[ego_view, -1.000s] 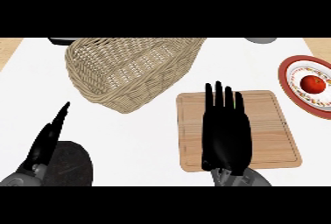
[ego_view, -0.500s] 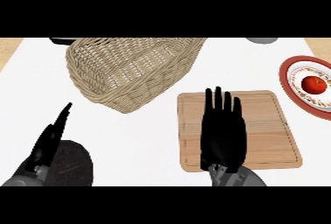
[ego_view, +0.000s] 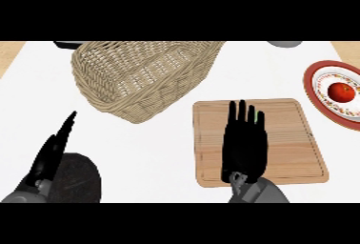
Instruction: Pick the eggplant from the cutting board and place it in the basket
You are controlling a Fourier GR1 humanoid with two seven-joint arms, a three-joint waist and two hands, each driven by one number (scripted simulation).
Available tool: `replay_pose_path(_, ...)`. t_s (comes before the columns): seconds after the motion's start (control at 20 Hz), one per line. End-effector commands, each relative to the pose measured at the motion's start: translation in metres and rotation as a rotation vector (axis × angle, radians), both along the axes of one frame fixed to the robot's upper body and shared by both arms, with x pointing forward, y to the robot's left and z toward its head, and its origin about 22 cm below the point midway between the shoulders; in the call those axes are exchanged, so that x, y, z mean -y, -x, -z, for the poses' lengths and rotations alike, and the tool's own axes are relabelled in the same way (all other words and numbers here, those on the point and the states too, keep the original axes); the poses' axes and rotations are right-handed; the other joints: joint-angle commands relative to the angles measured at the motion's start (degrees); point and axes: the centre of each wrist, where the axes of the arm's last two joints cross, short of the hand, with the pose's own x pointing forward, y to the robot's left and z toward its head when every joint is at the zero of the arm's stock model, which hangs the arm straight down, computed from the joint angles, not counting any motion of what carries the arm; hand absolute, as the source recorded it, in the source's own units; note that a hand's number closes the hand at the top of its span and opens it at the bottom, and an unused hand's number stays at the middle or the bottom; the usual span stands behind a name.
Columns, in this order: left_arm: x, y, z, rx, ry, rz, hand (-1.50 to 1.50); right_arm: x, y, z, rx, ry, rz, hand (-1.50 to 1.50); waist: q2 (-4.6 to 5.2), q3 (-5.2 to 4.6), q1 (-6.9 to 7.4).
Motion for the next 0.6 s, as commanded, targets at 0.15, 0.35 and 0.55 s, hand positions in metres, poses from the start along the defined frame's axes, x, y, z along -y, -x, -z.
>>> replay_pose_path(0.15,-0.021,0.001,0.000,-0.026,0.009,0.000,0.00,0.014,0.018,0.025,-0.007,0.010,0.088,-1.50,0.03,-0.13,-0.30)
replay_pose_path(0.35,-0.002,0.009,-0.012,-0.016,0.005,0.011,0.00,0.012,-0.001,0.017,-0.018,0.019,0.100,-1.50,0.01,-0.12,0.01)
replay_pose_path(0.55,-0.018,0.015,0.005,-0.023,-0.005,-0.004,0.00,0.029,-0.012,0.034,-0.015,0.053,0.129,-1.50,0.04,-0.13,0.00)
